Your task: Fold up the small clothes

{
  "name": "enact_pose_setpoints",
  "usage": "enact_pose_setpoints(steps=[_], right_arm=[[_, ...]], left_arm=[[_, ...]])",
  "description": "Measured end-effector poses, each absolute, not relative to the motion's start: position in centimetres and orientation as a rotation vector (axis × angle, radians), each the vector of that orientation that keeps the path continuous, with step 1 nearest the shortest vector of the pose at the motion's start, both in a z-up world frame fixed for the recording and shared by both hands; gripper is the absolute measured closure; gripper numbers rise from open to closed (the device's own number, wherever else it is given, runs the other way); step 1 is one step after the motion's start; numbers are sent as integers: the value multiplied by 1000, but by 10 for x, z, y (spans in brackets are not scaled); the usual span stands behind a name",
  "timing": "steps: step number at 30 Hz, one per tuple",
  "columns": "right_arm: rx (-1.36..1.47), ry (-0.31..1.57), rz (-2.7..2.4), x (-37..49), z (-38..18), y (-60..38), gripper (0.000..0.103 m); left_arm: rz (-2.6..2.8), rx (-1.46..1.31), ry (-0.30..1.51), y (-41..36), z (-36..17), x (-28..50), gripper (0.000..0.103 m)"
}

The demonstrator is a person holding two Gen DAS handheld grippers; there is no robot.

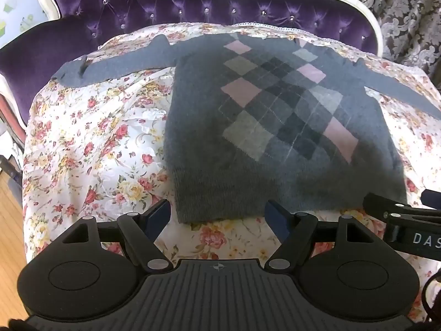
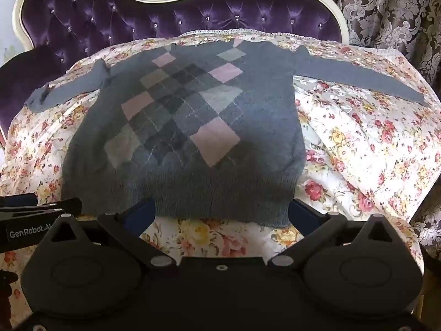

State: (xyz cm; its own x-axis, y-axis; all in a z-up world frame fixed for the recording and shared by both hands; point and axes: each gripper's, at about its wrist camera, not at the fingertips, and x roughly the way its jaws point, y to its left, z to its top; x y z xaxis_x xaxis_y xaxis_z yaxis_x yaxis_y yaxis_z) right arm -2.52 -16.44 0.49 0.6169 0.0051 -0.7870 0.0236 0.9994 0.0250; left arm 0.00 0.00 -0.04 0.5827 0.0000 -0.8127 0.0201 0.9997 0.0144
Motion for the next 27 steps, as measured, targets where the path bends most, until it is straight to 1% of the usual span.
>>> enact_pose_setpoints(steps=[27], right_arm=[[35,937,3,-24,-1,-159,1]], left_arm=[[-7,22,948,2,-5,0,29]])
